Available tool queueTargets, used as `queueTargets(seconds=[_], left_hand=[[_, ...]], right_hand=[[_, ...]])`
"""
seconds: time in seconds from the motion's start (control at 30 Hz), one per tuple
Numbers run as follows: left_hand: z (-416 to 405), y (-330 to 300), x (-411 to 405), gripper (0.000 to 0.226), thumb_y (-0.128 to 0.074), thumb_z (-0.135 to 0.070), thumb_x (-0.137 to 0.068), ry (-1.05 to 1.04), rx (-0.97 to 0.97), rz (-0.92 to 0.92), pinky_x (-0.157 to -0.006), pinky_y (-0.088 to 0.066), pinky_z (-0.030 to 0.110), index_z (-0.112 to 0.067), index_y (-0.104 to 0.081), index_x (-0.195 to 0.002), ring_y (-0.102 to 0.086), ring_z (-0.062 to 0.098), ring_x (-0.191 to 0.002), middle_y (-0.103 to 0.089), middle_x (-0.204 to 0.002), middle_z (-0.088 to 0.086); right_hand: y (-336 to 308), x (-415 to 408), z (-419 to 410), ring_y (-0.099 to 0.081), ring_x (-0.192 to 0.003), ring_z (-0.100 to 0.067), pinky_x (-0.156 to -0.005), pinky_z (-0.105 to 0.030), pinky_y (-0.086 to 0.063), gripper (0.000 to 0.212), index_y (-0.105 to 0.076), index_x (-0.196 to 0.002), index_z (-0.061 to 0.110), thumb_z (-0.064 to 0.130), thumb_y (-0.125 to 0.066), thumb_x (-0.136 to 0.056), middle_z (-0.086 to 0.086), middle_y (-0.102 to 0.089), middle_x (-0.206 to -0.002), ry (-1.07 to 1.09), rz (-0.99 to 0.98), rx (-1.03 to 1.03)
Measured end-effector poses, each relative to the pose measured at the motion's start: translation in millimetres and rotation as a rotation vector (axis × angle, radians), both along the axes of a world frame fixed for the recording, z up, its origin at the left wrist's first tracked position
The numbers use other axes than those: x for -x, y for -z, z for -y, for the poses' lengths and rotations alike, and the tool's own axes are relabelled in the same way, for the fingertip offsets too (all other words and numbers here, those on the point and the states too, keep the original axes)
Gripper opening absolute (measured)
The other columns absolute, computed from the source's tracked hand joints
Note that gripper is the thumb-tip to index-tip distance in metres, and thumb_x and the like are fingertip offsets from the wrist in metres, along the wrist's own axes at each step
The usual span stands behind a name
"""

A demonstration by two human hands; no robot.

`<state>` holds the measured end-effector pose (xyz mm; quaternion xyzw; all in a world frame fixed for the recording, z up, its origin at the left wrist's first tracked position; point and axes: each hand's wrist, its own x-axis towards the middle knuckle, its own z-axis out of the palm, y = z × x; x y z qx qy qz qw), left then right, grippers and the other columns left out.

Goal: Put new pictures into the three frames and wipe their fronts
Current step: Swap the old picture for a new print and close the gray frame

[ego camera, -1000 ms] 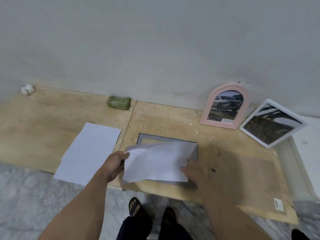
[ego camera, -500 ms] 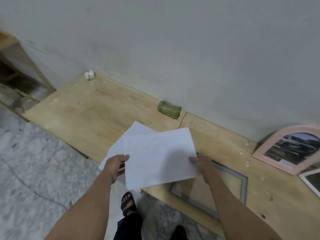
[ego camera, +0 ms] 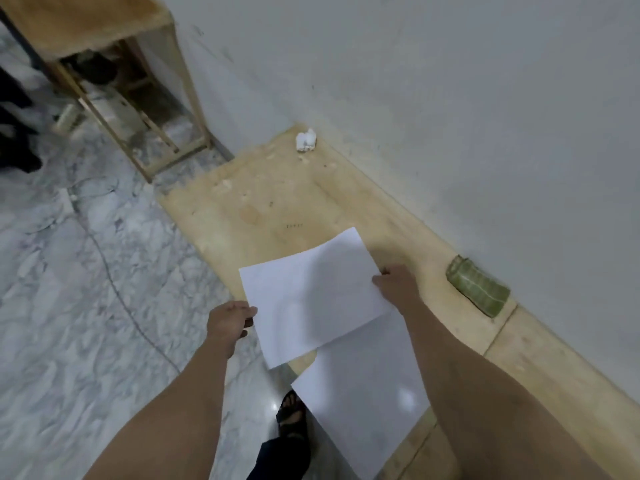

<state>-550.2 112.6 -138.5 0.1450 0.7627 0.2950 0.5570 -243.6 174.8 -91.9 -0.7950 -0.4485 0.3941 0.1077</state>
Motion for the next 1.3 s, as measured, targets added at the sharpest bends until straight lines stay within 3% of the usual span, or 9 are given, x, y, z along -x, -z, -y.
queueTargets(seconds=[0.3, 0.37, 0.4, 0.5, 0.7, 0.87, 0.97, 1.1, 1.3], left_hand=[[-14.0, 10.1, 21.7, 0.012, -0.076, -0.006, -0.085, 0.02, -0.007, -0.047, -0.065, -0.049, 0.033, -0.009, -0.065, -0.082, -0.061, 0.025, -0.075, -0.068, -0.088, 0.012], [-7.8, 12.4, 20.8, 0.015, -0.077, -0.012, -0.085, 0.039, -0.004, -0.093, -0.068, -0.051, 0.035, -0.006, -0.067, -0.094, -0.062, 0.026, -0.075, -0.069, -0.092, 0.013], [-3.1, 14.3, 19.1, 0.024, -0.077, -0.015, -0.085, 0.034, 0.001, -0.126, -0.072, -0.052, 0.037, -0.005, -0.066, -0.104, -0.063, 0.026, -0.076, -0.069, -0.092, 0.012], [23.2, 11.3, 5.4, 0.043, -0.076, -0.02, -0.087, -0.02, 0.023, -0.169, -0.078, -0.052, 0.039, -0.004, -0.059, -0.124, -0.063, 0.027, -0.078, -0.065, -0.092, 0.009], [107.1, 8.9, -59.5, 0.04, -0.073, -0.03, -0.09, 0.041, 0.167, 0.032, -0.068, -0.052, 0.034, -0.004, -0.062, -0.119, -0.063, 0.024, -0.083, -0.067, -0.102, 0.01], [161.4, 7.6, -119.5, 0.019, -0.079, -0.015, -0.085, 0.004, 0.16, 0.077, -0.054, -0.047, 0.027, -0.004, -0.064, -0.083, -0.06, 0.026, -0.067, -0.068, -0.078, 0.011], [175.1, 10.8, -138.6, 0.025, -0.079, -0.01, -0.081, -0.013, 0.116, -0.025, -0.061, -0.046, 0.031, -0.007, -0.058, -0.069, -0.063, 0.032, -0.069, -0.068, -0.075, 0.023], [185.6, 2.9, -147.5, 0.034, -0.077, -0.008, -0.08, -0.064, 0.021, -0.116, -0.063, -0.044, 0.034, -0.011, -0.05, -0.06, -0.059, 0.028, -0.064, -0.063, -0.068, 0.018], [186.6, -39.0, -136.3, 0.024, -0.075, 0.0, -0.084, -0.118, -0.08, 0.118, -0.073, -0.054, 0.036, -0.004, -0.056, -0.068, -0.052, 0.023, -0.056, -0.058, -0.066, 0.014]], right_hand=[[17.1, 37.3, -59.9, -0.051, -0.066, -0.024, -0.05, -0.026, -0.032, 0.02, -0.044, -0.061, 0.019, 0.008, -0.049, -0.075, 0.001, -0.047, -0.064, -0.104, 0.061, -0.026], [22.1, 36.4, -59.6, -0.06, -0.092, -0.029, -0.067, -0.031, -0.045, 0.012, -0.058, -0.086, 0.019, 0.015, -0.051, -0.077, -0.003, -0.059, -0.088, -0.142, 0.072, 0.001], [25.0, 34.2, -57.9, -0.057, -0.108, -0.03, -0.081, -0.035, -0.048, 0.03, -0.059, -0.108, 0.019, 0.017, -0.052, -0.079, -0.006, -0.059, -0.108, -0.161, 0.098, 0.025], [24.7, 19.8, -37.1, -0.042, -0.127, -0.031, -0.1, -0.041, -0.037, 0.057, -0.037, -0.14, 0.018, 0.02, -0.053, -0.085, -0.009, -0.041, -0.138, -0.195, 0.234, 0.056], [26.2, -44.6, 22.9, -0.047, -0.122, -0.034, -0.103, -0.043, -0.041, 0.05, -0.044, -0.134, 0.012, 0.024, -0.051, -0.086, -0.015, -0.05, -0.133, -0.254, 0.223, 0.209], [29.0, -94.7, 68.0, -0.036, -0.134, -0.032, -0.108, -0.043, -0.034, 0.06, -0.03, -0.146, 0.015, 0.029, -0.048, -0.09, -0.011, -0.036, -0.147, -0.378, 0.269, 0.28], [37.4, -108.6, 83.1, -0.035, -0.133, -0.032, -0.107, -0.043, -0.034, 0.06, -0.029, -0.146, 0.016, 0.031, -0.046, -0.09, -0.009, -0.034, -0.147, -0.41, 0.245, 0.3], [39.6, -117.0, 98.1, -0.042, -0.125, -0.033, -0.1, -0.044, -0.04, 0.053, -0.04, -0.136, 0.014, 0.029, -0.046, -0.085, -0.009, -0.042, -0.136, -0.397, 0.208, 0.276], [24.0, -128.9, 107.2, -0.051, -0.086, -0.028, -0.073, -0.031, -0.038, 0.021, -0.052, -0.093, 0.01, 0.03, -0.052, -0.088, -0.011, -0.058, -0.101, -0.285, 0.105, 0.202]])
